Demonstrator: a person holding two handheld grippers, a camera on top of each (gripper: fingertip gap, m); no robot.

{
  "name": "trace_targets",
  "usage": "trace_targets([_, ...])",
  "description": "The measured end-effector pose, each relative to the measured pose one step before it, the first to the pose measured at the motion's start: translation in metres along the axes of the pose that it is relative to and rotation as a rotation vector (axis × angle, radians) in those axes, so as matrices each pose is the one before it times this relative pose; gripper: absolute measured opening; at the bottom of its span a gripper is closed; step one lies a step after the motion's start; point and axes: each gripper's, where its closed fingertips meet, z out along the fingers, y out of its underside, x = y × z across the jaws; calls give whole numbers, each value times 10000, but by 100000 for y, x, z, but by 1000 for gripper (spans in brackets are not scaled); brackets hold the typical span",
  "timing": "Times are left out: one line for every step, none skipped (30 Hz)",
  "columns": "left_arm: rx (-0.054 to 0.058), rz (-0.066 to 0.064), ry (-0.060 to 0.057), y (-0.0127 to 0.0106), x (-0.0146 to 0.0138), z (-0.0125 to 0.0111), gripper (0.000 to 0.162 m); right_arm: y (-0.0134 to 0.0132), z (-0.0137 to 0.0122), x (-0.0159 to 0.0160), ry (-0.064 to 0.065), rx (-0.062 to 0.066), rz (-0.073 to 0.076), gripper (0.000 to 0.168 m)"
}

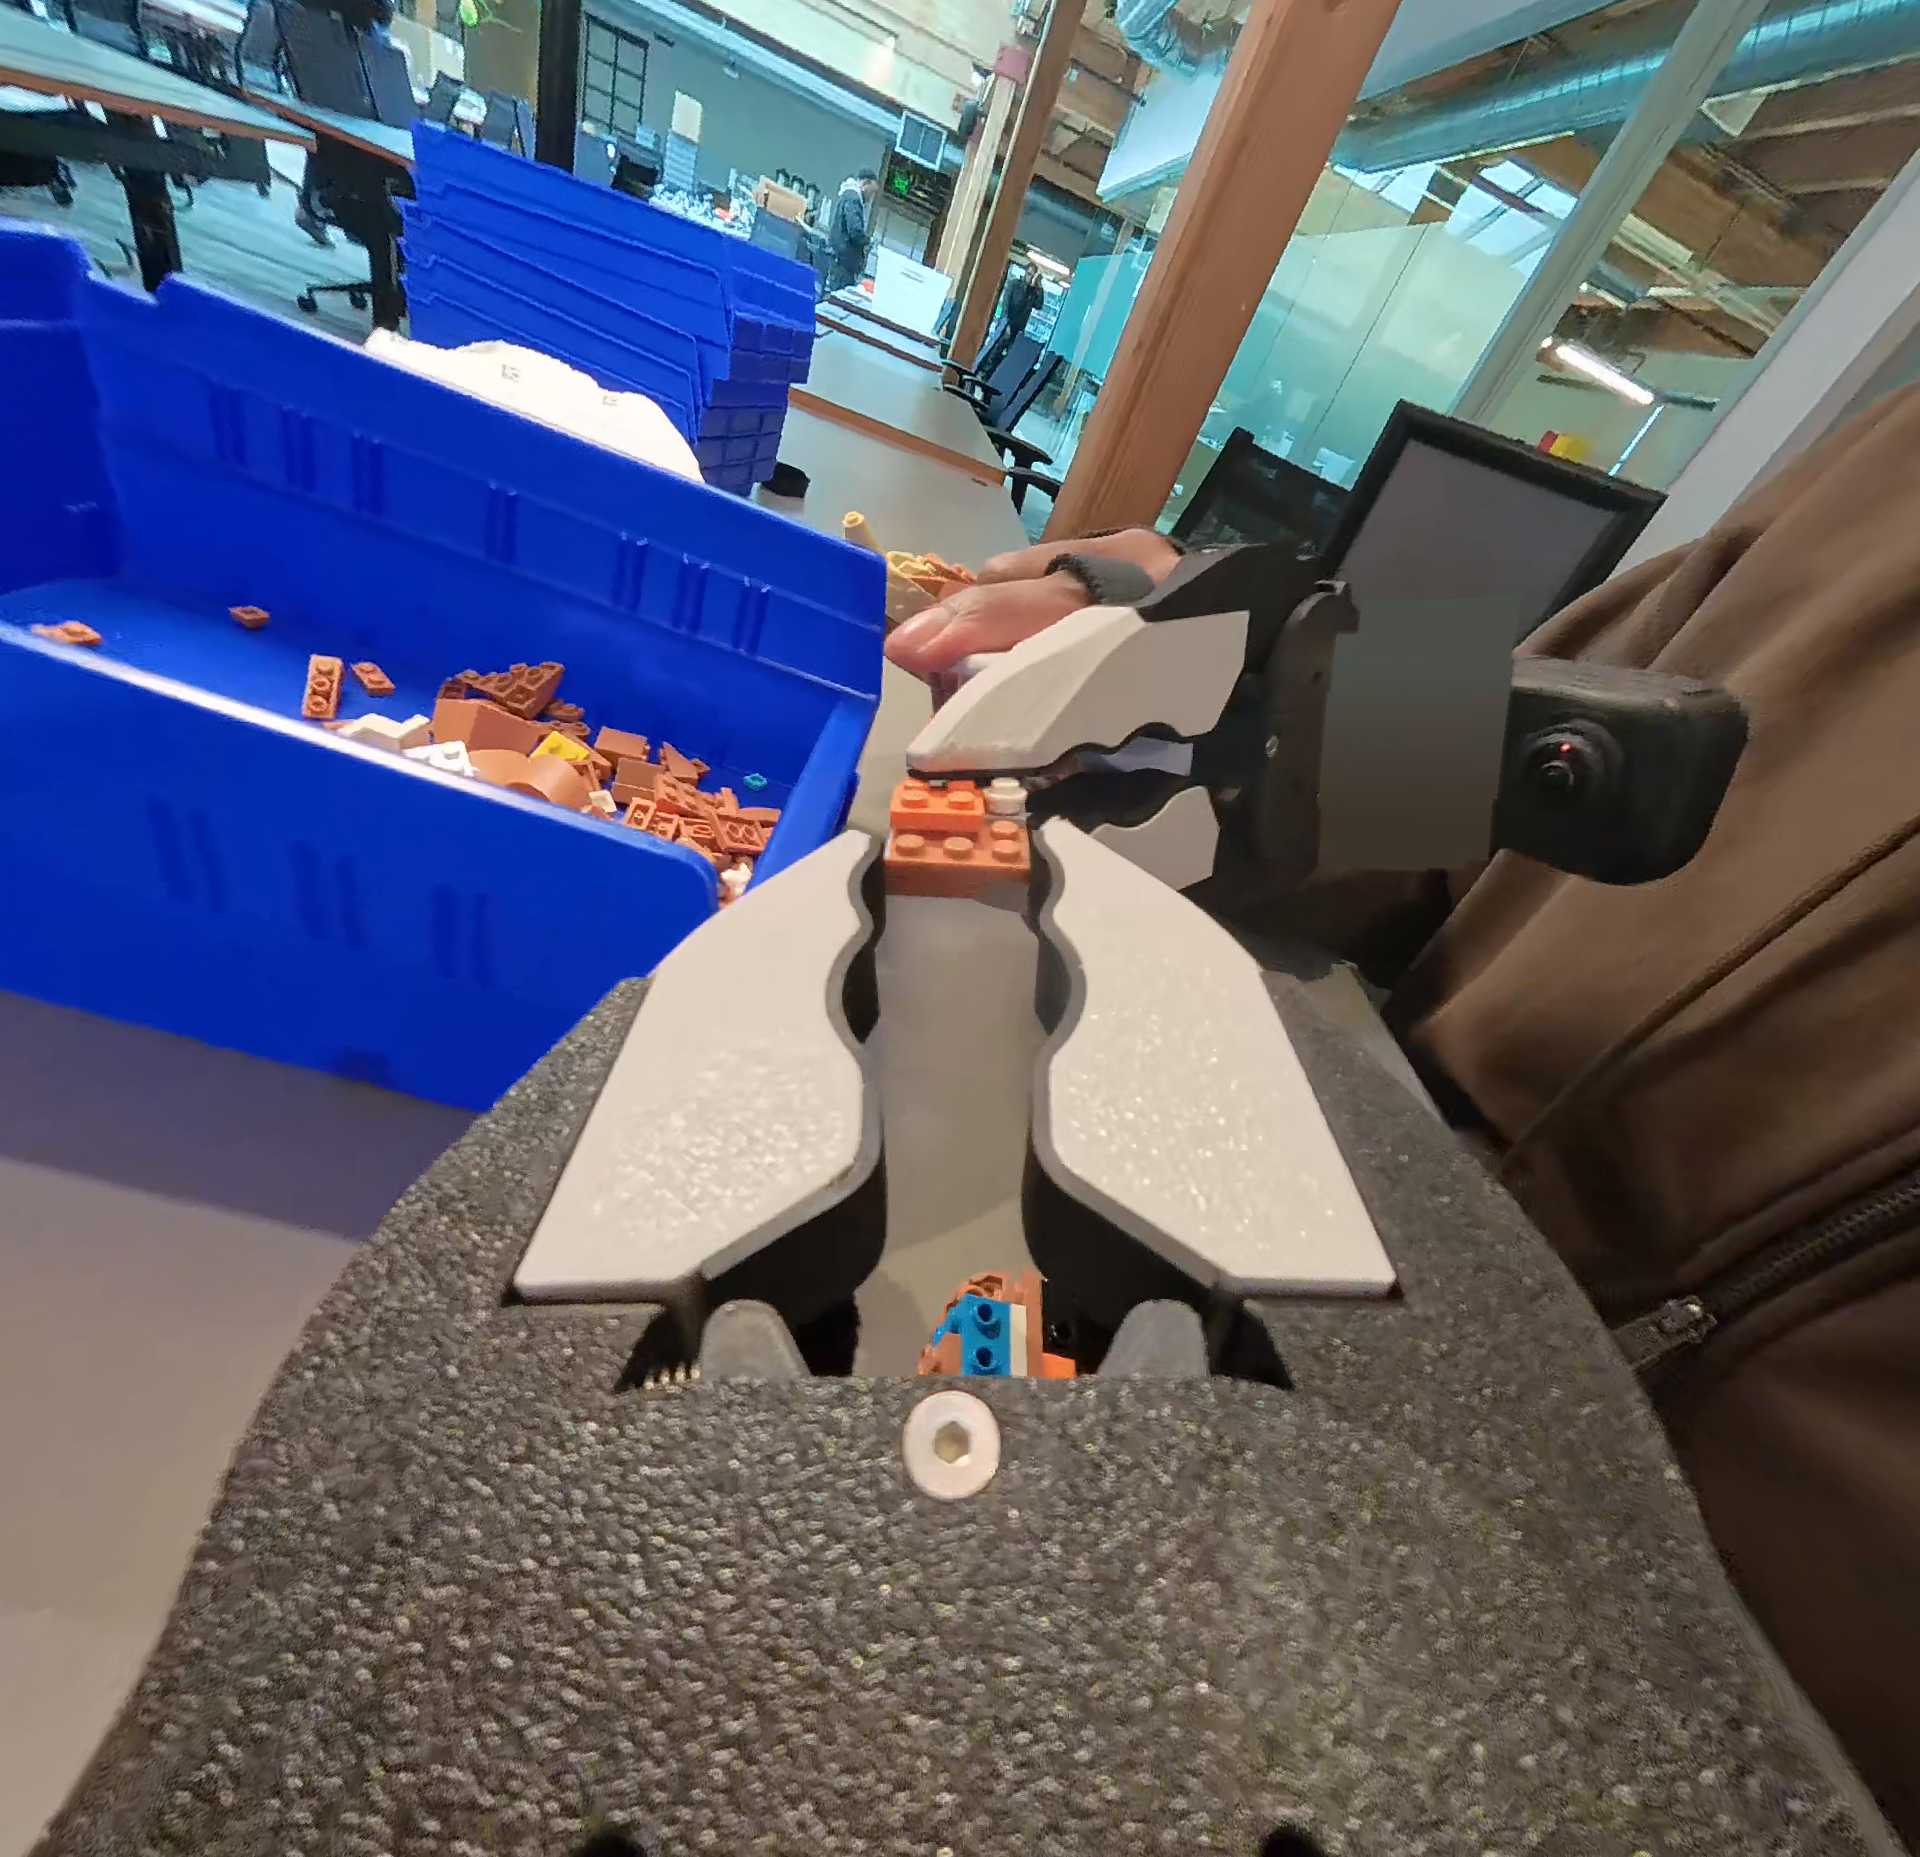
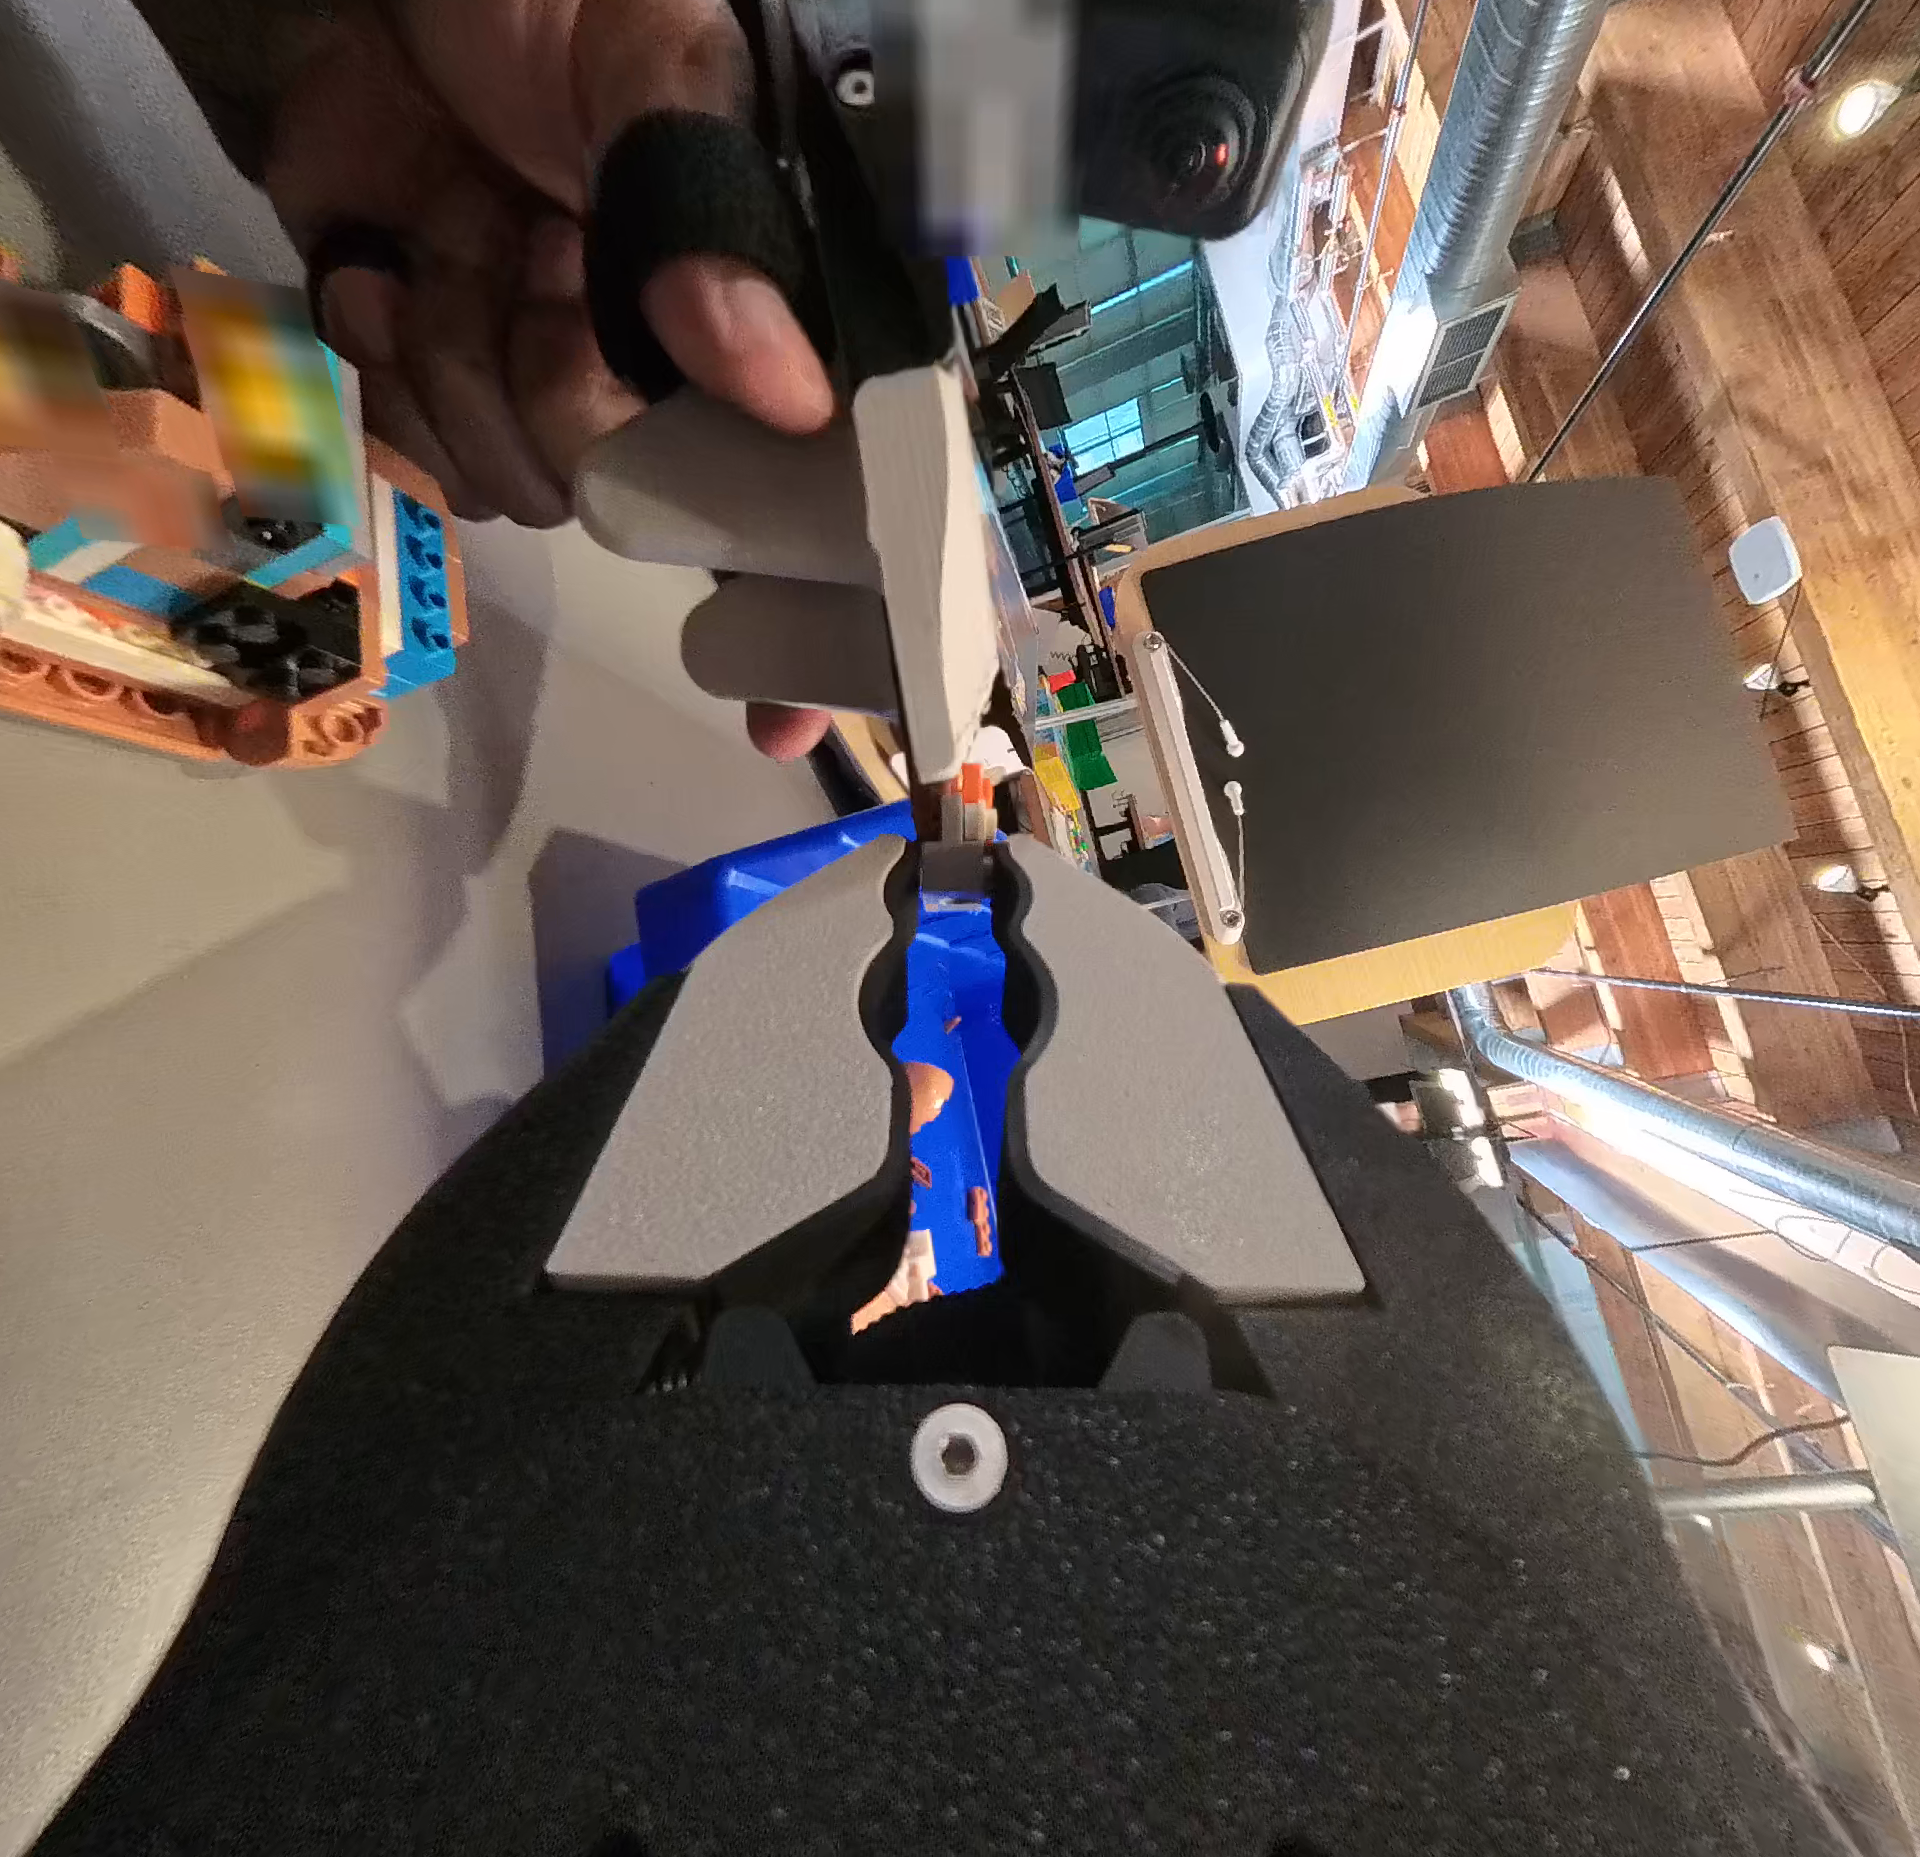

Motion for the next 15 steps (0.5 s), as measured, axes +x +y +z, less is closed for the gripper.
trace_targets([13,264,-26,-14,53,-32,26,-85,-53,21,-53,66,150,12])
trace_targets([-3,279,-21,-23,78,-36,26,-75,-25,18,-79,66,226,12])
trace_targets([-42,316,-46,-21,70,-27,26,-72,-35,7,-123,77,300,12])
trace_targets([-89,384,-41,32,85,-53,26,-99,-32,-29,-174,101,380,13])
trace_targets([-109,438,-29,61,104,-69,26,-73,-26,-82,-218,108,435,14])
trace_targets([-132,419,-51,87,73,-57,26,-22,7,-139,-257,70,432,15])
trace_targets([-183,346,-70,151,23,-46,26,70,19,-158,-270,6,397,16])
trace_targets([-197,303,-51,178,44,-16,26,75,15,-132,-253,11,373,16])
trace_targets([-180,303,-56,167,44,-15,26,35,-18,-88,-232,40,357,17])
trace_targets([-148,249,-38,125,56,-11,25,17,-50,-29,-183,49,328,17])
trace_targets([-113,172,-28,91,11,-43,25,-3,-49,-28,-169,46,282,16])
trace_targets([-83,88,30,52,56,-40,25,-4,-19,-54,-140,30,197,16])
trace_targets([-85,-60,56,92,57,-13,25,18,-10,-15,-45,-2,60,16])
trace_targets([-145,-107,56,215,21,14,26,55,-4,37,27,-44,-35,13])
trace_targets([-247,-54,53,410,-1,13,26,149,6,11,-9,-107,-38,13])
